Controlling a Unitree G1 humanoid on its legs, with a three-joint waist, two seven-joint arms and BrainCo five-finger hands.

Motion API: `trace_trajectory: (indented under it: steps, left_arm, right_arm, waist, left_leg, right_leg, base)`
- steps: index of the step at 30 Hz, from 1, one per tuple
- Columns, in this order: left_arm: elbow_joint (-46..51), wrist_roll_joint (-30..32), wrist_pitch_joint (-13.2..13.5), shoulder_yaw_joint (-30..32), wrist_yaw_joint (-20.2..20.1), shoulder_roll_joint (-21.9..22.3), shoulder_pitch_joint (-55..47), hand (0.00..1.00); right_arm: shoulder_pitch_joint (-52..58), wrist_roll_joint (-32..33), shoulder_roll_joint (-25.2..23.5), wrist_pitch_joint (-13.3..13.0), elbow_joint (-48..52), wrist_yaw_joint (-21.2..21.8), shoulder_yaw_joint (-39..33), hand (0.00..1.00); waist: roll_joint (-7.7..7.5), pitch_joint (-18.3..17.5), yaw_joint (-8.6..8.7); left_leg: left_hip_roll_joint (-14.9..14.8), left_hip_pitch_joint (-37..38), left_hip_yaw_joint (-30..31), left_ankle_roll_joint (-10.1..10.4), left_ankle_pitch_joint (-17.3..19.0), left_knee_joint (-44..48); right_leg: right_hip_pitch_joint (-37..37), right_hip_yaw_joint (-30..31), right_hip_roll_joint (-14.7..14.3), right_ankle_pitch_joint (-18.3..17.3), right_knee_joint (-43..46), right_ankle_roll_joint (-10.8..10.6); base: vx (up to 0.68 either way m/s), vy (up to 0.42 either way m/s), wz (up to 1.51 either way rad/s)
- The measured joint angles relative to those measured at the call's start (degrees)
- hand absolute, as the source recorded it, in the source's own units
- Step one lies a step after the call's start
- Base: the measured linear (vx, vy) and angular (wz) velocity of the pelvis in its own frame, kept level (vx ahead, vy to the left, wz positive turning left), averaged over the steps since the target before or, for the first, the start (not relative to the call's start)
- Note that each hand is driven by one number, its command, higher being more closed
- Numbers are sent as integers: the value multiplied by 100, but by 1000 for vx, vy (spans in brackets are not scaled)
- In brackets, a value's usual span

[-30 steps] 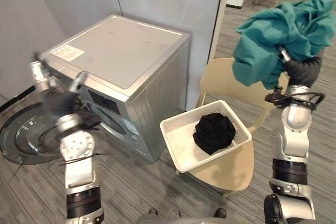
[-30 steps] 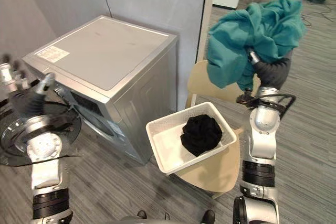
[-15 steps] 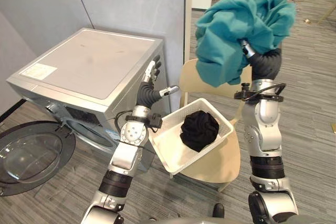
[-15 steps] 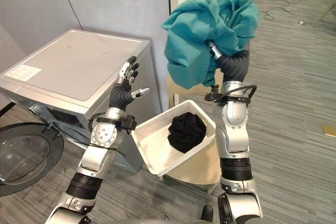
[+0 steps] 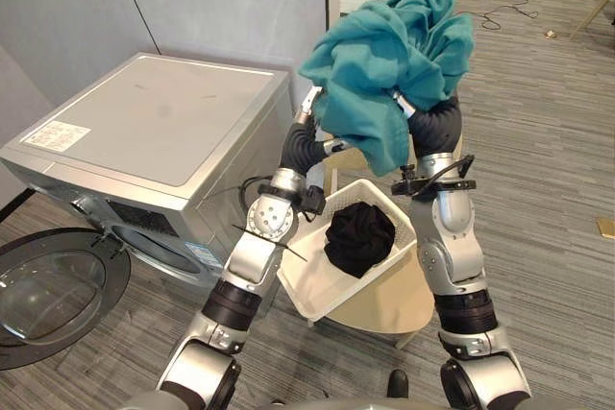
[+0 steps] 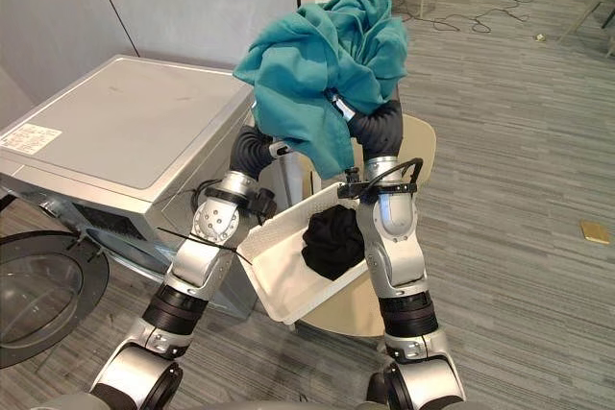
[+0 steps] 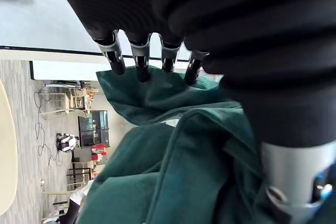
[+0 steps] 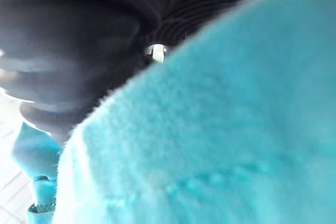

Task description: Pick up the laundry basket with both hands and put the clothes into the washing machine.

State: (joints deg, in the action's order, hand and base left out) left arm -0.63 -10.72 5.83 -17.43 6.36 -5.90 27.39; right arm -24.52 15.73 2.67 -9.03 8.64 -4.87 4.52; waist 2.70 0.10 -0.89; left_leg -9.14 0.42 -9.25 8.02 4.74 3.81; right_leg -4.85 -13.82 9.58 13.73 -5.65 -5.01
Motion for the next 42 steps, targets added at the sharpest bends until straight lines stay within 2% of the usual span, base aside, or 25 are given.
trace_trajectory:
  steps: [8,12,18,19,28,31,32,37,42]
  left_arm:
    - [-1,-221,-40,-314,-12,137,380,0]
    - [-1,-274,-52,-470,-26,131,381,0]
    - [-200,-274,-97,-649,-203,128,488,0]
    - [-296,-276,-105,-672,-249,122,519,100]
    - [-791,-334,-168,-770,-253,110,725,100]
    - [-907,-330,-169,-704,-228,108,841,100]
    - [-909,-329,-169,-702,-218,106,851,100]
    - [-923,-330,-163,-671,-176,109,874,100]
    - [-874,-325,-49,-558,-258,121,873,100]
  right_arm:
    - [188,18,-4,7,0,23,111,100]
    - [459,110,3,42,-5,171,118,100]
    - [710,323,72,65,-74,267,260,100]
    - [717,403,99,70,-135,268,269,100]
    - [956,522,286,158,-285,379,377,100]
    - [967,581,284,162,-283,379,468,100]
    - [969,620,287,162,-282,379,477,0]
    - [1124,637,281,174,-156,383,568,0]
    - [1401,652,266,312,347,394,457,0]
  waist:
    - [0,-1,15]
    - [0,-2,20]
    - [-8,-22,30]
    - [-12,-35,31]
    - [-71,-91,82]
    - [-95,-107,158]
    - [-102,-111,168]
    - [-120,-123,178]
    - [-123,-141,164]
  left_leg:
    - [1,-11,63,-1,-1,14]
    - [6,-29,104,-2,-2,17]
    - [13,-63,154,-4,-5,33]
    - [17,-65,164,-5,-5,34]
    - [18,-74,187,-5,-5,45]
    - [19,-75,194,-5,-5,47]
    - [19,-75,196,-5,-5,47]
    - [19,-75,195,-5,-5,49]
    - [19,-71,168,-5,-5,47]
  right_leg:
    - [15,-31,7,3,-1,-3]
    - [22,-65,15,3,-2,-4]
    - [55,-163,34,2,-4,-5]
    - [59,-171,38,2,-4,-5]
    - [59,-177,40,2,-7,-5]
    - [59,-177,40,2,-8,-5]
    - [58,-176,41,2,-8,-5]
    - [58,-172,39,2,-8,-5]
    - [58,-161,33,2,-7,-5]
  base:
    - [-2,0,0]
    - [-2,1,5]
    - [-13,6,7]
    - [-21,8,6]
    - [0,0,0]
    - [0,0,0]
    - [0,0,0]
    - [0,0,0]
    - [0,0,0]
